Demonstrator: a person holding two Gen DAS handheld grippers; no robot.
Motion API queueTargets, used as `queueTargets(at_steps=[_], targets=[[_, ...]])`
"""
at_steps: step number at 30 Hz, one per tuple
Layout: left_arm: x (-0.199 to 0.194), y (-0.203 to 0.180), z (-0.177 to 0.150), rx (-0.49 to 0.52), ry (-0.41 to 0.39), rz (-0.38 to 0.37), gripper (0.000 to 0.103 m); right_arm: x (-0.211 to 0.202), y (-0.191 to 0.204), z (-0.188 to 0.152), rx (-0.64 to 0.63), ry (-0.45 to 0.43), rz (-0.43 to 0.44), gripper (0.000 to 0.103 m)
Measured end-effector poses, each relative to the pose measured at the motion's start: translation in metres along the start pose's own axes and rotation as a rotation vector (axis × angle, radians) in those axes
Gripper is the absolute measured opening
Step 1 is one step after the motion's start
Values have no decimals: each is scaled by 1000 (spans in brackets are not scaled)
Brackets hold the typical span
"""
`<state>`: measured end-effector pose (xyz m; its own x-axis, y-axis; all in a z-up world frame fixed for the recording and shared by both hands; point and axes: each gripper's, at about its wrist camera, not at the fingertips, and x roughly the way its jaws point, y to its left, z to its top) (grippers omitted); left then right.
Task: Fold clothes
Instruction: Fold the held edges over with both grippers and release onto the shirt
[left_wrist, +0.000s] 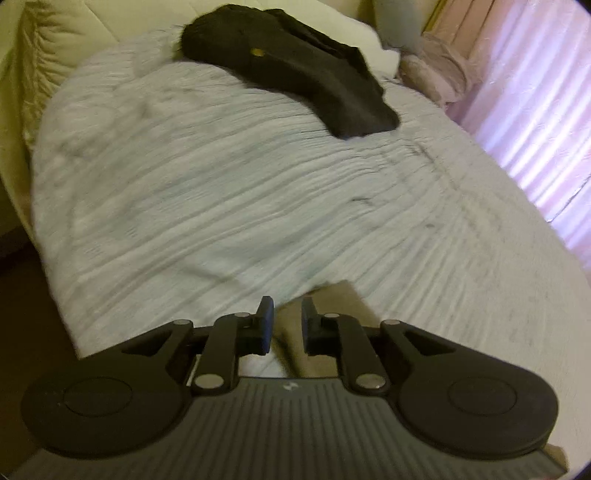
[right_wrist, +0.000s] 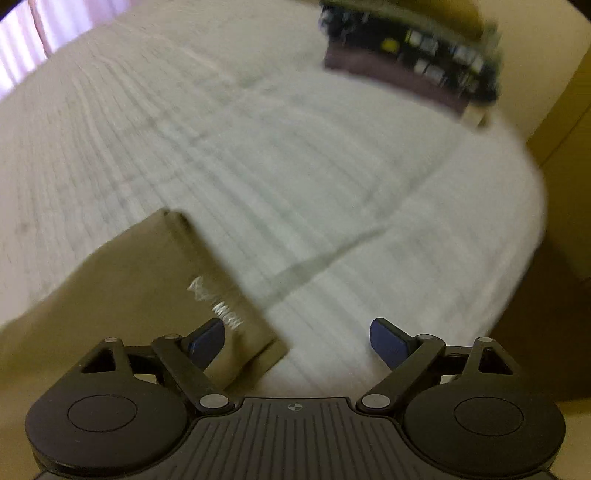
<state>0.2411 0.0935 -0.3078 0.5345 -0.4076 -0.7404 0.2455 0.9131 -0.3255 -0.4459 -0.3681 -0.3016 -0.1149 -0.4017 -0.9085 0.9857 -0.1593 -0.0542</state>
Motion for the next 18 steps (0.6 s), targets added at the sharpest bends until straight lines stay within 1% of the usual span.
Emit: queueTargets(at_steps=[2,4,5,9,12,13,15,16,18], targets=[[12,-9,-2,56,23,-29,10,-2,16,1,-7,-9,62,89],[25,-19,-2,135,38,-30,10,-4,34,0,-42,-20,81,89],[30,-21,-1,147,37,-23,10,-6,46,-2,-69,-29,84,89],[42,-15,8,151,42,-9,21,-4,87,-8,-135,-35,134,89],[42,-12,10,185,58,-13,20,0,107,-13,-140,-26,164,89],[41,-11,9,203,66,-15,20,2,115,-15,-146,-28,185,89],[35,-4,4,140,80,-7,20,-6,139,-19,-194,-60,271,89],[31,0,1,99,87,-3,20,-11,154,-21,-238,-77,314,89],[23,8,-5,18,101,7,20,-20,196,-27,-364,-80,409,89]])
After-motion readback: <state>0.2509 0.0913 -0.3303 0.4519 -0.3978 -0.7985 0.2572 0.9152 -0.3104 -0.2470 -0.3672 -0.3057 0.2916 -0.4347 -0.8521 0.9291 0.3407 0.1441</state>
